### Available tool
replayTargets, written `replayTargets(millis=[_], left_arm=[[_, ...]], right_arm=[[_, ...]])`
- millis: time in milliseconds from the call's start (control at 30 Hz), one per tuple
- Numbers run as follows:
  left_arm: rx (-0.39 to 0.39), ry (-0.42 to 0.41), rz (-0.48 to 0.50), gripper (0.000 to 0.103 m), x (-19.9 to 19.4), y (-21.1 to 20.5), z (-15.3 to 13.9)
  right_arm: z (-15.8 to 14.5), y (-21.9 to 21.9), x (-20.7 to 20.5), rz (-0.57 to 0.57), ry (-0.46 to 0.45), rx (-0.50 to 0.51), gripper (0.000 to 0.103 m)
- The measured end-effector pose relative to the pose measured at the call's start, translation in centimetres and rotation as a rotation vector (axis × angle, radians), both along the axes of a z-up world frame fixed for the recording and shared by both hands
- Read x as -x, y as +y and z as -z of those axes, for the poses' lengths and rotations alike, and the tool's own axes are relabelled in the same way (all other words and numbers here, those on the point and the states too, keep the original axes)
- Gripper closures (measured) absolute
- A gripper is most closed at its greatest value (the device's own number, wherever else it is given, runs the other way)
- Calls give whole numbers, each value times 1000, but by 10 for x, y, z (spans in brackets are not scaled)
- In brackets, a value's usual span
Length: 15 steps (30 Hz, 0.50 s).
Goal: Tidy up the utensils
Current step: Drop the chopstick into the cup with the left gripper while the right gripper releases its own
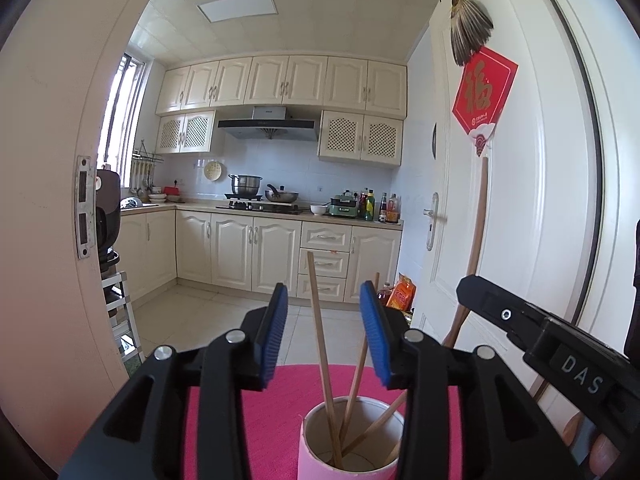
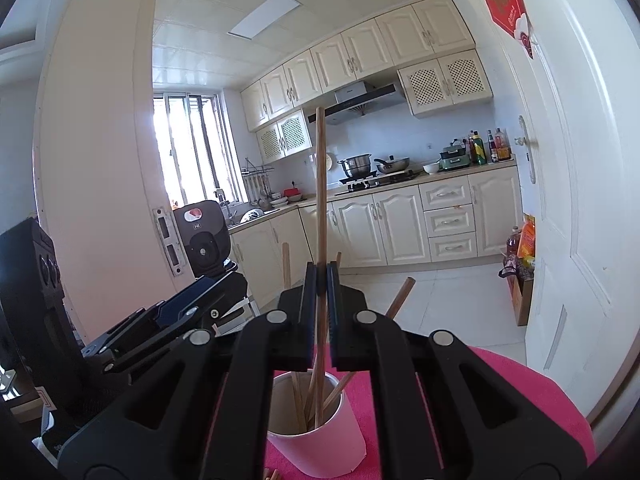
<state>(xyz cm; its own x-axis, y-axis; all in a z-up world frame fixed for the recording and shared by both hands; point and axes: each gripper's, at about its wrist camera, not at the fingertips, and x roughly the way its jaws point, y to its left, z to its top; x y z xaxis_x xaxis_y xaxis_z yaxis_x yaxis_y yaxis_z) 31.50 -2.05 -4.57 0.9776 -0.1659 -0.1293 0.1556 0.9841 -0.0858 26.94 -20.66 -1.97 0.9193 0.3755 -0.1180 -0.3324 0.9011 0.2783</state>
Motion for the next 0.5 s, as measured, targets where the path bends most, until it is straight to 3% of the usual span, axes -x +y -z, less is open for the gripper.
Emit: replayTargets(millis=[300, 433, 500], left_arm=[[-21, -14, -28, 56, 24, 10, -17], [-28, -32, -35, 53, 41, 13, -28], [-35, -39, -39, 52, 51, 14, -34]], right_arm=[[-12, 6, 16, 18, -2, 18, 94], [-20, 1, 30, 28, -22, 7, 59], [-26, -2, 39, 36, -33, 11, 59]])
